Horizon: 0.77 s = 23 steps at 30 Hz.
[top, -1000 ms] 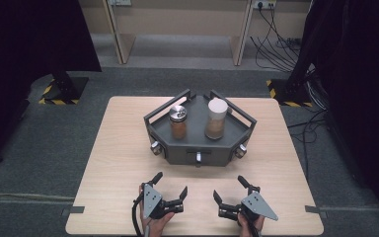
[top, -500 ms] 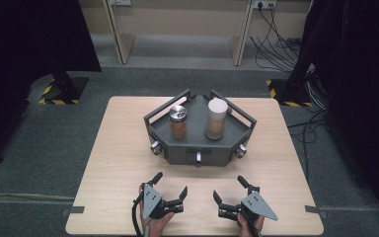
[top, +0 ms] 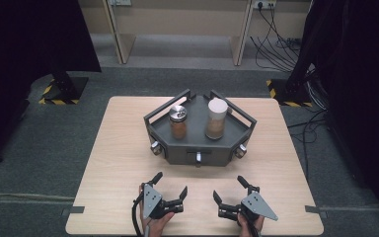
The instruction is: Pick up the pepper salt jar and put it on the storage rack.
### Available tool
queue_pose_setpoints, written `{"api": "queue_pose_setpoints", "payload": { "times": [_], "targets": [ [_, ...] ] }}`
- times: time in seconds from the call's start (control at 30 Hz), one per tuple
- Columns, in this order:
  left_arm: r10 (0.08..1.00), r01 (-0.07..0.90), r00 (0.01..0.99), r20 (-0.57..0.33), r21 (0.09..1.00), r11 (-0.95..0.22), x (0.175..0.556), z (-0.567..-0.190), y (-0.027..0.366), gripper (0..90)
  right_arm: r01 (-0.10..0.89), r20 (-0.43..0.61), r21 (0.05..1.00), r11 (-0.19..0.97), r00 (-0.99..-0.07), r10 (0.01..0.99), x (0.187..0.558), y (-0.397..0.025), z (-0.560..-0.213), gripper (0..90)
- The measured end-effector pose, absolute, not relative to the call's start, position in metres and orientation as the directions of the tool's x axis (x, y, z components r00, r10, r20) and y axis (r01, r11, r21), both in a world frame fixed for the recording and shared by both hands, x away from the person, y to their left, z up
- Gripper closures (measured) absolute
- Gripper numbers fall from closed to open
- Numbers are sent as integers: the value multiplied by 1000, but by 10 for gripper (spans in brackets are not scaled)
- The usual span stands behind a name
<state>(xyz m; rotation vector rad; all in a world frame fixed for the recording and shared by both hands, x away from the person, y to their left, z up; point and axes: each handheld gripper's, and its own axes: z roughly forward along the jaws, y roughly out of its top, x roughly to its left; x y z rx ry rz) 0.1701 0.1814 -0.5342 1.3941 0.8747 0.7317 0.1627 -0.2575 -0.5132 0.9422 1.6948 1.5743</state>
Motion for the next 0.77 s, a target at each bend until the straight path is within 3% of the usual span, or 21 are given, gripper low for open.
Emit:
{"api": "queue_pose_setpoints", "payload": {
  "times": [0.77],
  "targets": [
    [858,68,506,-85,996,59,170,-534,181,3,79,22,997,24,-538,842,162,-259,-513,4]
  ]
}}
